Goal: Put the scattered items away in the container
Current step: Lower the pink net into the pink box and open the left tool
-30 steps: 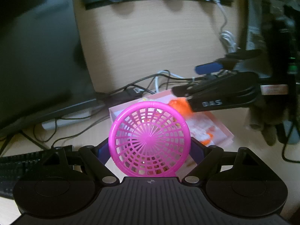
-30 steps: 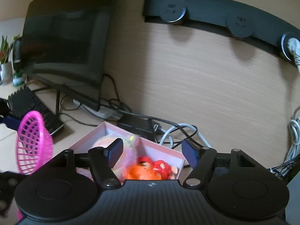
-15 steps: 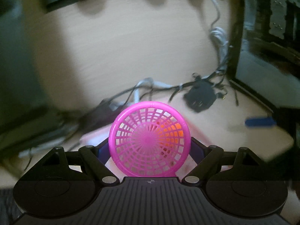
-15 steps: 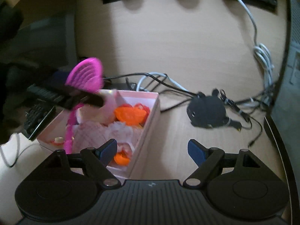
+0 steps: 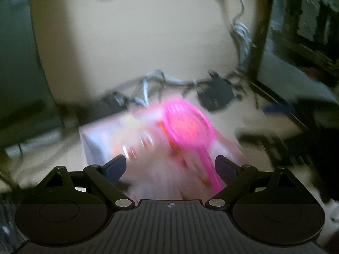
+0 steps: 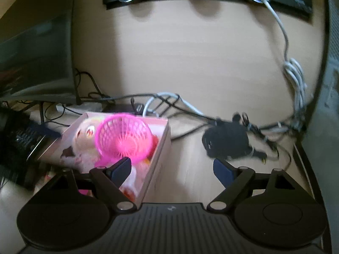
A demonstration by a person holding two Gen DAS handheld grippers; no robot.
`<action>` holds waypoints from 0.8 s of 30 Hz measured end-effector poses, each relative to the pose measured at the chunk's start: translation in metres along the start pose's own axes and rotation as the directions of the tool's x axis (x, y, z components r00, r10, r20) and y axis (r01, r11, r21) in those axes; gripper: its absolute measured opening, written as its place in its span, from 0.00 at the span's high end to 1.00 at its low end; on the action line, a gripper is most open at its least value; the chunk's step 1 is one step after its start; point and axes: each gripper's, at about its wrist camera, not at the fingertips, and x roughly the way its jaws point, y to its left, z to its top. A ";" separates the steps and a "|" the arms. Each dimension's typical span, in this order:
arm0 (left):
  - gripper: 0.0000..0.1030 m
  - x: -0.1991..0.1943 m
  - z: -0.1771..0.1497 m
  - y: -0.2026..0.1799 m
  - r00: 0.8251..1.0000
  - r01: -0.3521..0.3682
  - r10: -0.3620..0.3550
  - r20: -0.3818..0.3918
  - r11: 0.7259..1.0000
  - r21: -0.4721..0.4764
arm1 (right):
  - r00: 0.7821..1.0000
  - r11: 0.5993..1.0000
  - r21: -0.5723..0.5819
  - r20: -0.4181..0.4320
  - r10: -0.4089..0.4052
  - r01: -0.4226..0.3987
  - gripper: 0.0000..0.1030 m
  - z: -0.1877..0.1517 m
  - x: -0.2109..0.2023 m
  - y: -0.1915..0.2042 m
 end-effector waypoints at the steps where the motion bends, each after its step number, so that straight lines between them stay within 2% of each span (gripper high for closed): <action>1: 0.08 0.002 -0.005 -0.004 1.000 0.004 -0.004 -0.013 1.000 -0.001 | 1.000 1.000 -0.003 0.005 -0.003 0.003 0.17 0.003 0.001 0.001; 2: 0.11 0.005 -0.008 -0.008 1.000 0.006 -0.006 -0.026 1.000 -0.006 | 1.000 1.000 0.001 0.012 -0.003 0.003 0.17 0.006 0.001 0.001; 3: 0.22 0.008 -0.010 -0.012 0.999 0.007 -0.008 -0.039 1.000 -0.011 | 1.000 1.000 0.004 0.019 -0.003 0.003 0.17 0.008 0.001 0.001; 4: 0.25 0.011 -0.011 -0.014 0.999 0.014 -0.015 -0.042 1.000 -0.025 | 1.000 1.000 0.007 0.026 -0.003 0.003 0.16 0.010 0.000 0.001; 6: 0.49 0.016 -0.005 -0.017 0.998 0.040 -0.042 -0.040 0.998 -0.041 | 1.000 1.000 0.015 0.031 -0.003 0.002 0.14 0.011 -0.003 0.002; 9: 0.58 0.028 0.003 -0.024 0.999 0.043 -0.043 -0.032 0.999 0.004 | 1.000 1.000 0.025 0.013 -0.008 0.007 0.14 0.004 -0.007 -0.001; 15: 0.60 0.047 0.015 -0.015 0.999 0.017 -0.017 -0.044 1.000 -0.011 | 0.999 0.998 0.044 -0.006 -0.046 0.046 0.14 -0.002 -0.010 -0.011; 22: 0.61 0.045 0.015 -0.013 1.000 0.006 -0.006 -0.020 0.999 -0.034 | 0.999 1.000 -0.021 0.028 -0.016 0.017 0.14 0.027 0.021 0.005; 23: 0.55 0.040 0.015 -0.011 1.000 0.021 -0.022 -0.014 0.999 -0.039 | 1.000 0.999 -0.040 0.026 -0.002 0.003 0.14 0.032 0.027 0.011; 24: 0.42 0.035 0.015 -0.010 0.999 0.035 -0.035 -0.009 0.999 -0.037 | 1.000 0.998 -0.063 0.018 0.012 -0.011 0.13 0.035 0.035 0.016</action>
